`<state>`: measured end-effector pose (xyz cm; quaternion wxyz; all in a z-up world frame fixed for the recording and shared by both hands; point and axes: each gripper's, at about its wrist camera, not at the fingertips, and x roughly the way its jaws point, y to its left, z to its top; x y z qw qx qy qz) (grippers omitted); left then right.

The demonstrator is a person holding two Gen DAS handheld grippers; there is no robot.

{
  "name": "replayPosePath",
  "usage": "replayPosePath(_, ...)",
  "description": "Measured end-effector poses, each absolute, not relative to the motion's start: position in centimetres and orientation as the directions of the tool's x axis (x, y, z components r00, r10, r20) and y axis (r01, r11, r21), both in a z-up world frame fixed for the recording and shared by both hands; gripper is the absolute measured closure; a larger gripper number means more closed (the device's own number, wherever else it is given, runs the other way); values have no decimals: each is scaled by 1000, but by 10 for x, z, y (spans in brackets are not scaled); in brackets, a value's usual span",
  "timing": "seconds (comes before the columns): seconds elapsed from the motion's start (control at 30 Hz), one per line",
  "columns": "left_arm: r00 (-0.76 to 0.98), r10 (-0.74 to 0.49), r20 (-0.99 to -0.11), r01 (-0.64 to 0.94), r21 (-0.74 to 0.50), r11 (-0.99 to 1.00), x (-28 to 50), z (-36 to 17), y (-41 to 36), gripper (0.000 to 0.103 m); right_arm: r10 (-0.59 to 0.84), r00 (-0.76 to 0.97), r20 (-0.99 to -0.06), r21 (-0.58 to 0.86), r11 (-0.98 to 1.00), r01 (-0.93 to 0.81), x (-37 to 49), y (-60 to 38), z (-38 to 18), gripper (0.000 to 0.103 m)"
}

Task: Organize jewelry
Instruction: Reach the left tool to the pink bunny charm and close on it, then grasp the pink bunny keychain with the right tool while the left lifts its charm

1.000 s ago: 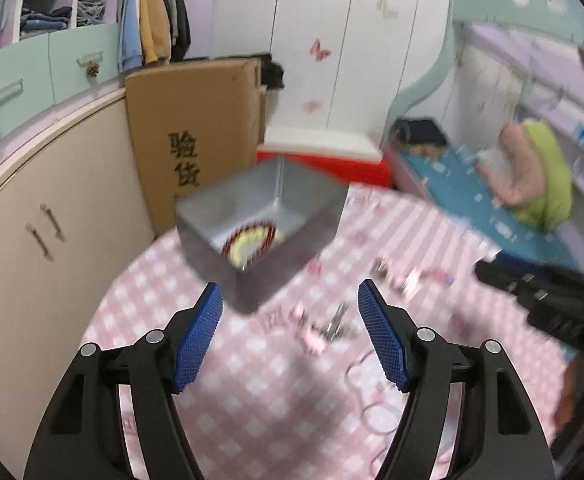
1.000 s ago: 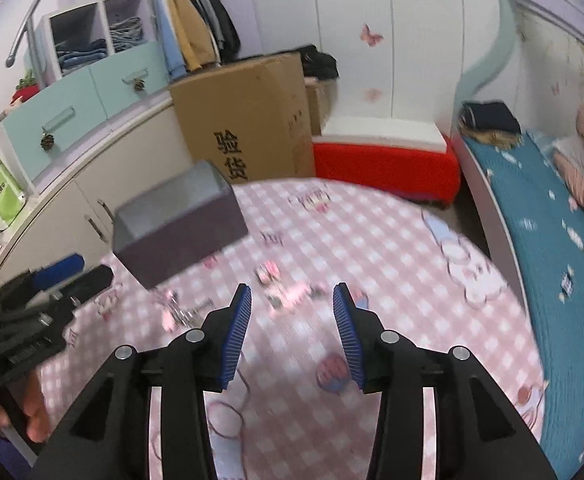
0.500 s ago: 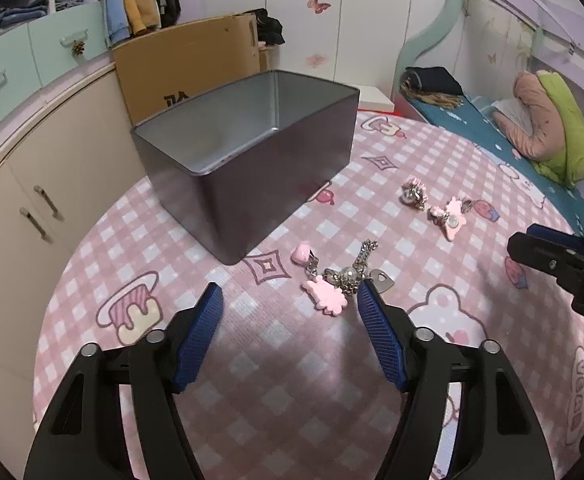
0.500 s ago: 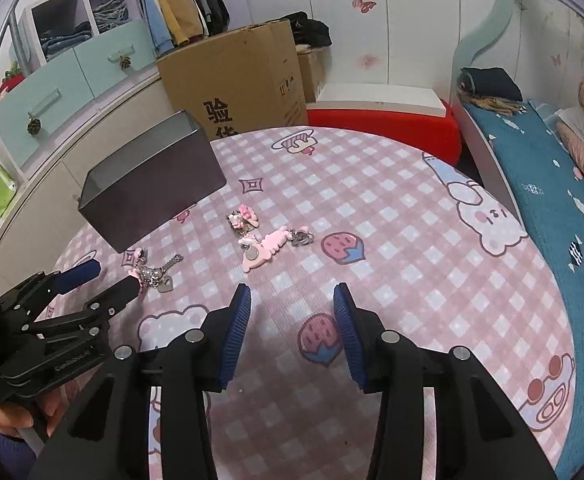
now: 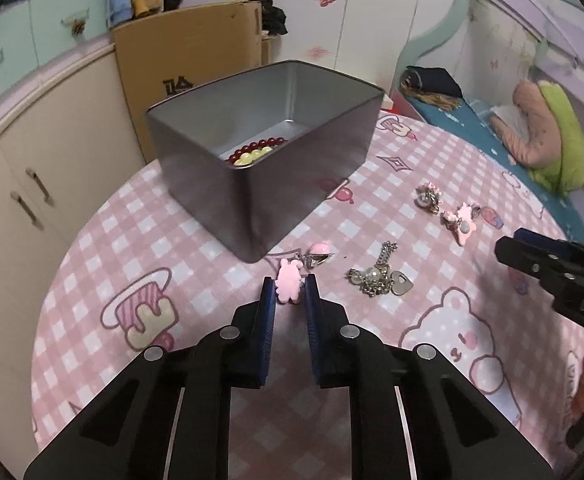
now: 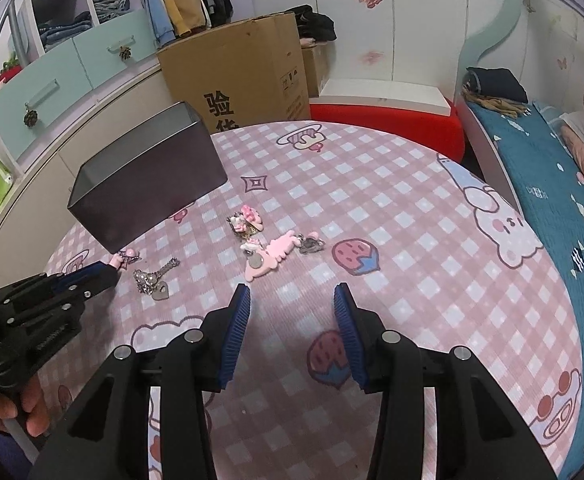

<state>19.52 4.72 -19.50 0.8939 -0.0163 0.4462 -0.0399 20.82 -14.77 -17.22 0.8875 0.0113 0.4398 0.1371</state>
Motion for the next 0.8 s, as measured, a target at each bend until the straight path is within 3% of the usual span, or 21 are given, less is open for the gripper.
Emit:
replayPosePath(0.23, 605, -177, -776, 95, -150, 984, 185, -185, 61, 88, 239, 573, -784, 115, 963, -244, 218, -134, -177, 60)
replayPosePath(0.8, 577, -247, -778, 131, -210, 969, 167, -182, 78, 88, 183, 581, -793, 37, 967, -253, 234, -106, -186, 60)
